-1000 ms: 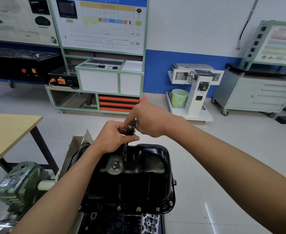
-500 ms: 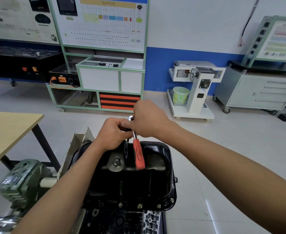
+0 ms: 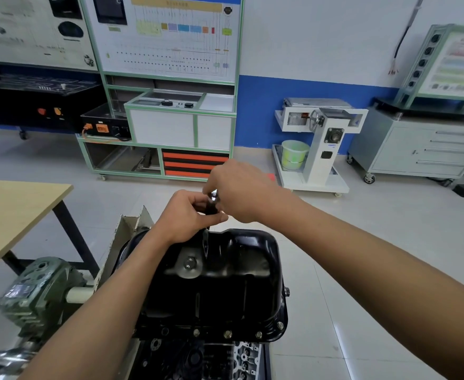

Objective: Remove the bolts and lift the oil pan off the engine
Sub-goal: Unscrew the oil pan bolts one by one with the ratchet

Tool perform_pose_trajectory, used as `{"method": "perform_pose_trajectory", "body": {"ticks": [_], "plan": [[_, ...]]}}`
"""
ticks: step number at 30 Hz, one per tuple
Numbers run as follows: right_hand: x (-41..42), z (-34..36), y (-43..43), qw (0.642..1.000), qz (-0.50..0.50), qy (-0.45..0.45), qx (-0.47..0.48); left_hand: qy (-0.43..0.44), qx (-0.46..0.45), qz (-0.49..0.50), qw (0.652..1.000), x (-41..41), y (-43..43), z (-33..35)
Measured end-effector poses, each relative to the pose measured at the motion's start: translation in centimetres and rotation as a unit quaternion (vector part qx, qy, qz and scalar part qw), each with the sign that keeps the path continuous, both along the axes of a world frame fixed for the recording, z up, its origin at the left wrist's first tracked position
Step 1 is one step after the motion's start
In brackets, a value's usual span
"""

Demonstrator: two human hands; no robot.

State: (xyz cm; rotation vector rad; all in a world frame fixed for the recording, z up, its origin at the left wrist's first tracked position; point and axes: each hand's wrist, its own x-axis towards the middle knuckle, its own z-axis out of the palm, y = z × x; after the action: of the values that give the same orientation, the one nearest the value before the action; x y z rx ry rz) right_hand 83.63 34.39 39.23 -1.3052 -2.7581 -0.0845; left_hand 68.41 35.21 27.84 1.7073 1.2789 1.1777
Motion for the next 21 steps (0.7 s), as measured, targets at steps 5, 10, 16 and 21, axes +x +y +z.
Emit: {"method": "perform_pose_trajectory", "body": {"ticks": [5, 10, 16, 21], "plan": [[0.4, 0.2, 0.7, 0.995, 0.083, -0.018, -0.052, -0.006, -0.014, 0.009, 1.0, 0.2, -0.3, 0.3], [0.3, 0.1, 1.5, 0.992, 0.095, 0.004, -0.077, -0.011, 0.006, 0.011, 1.0, 0.2, -0.4, 0.4], [0.2, 0.2, 1.4, 0.992, 0.087, 0.002, -0.096, -0.062, -0.015, -0.02, 0.998, -0.3, -0.4, 0.4], [0.5, 0.4, 1.4, 0.999, 0.037, -0.003, -0.04, -0.088, -0.024, 0.001, 0.996, 0.1, -0.2, 0.5]]}}
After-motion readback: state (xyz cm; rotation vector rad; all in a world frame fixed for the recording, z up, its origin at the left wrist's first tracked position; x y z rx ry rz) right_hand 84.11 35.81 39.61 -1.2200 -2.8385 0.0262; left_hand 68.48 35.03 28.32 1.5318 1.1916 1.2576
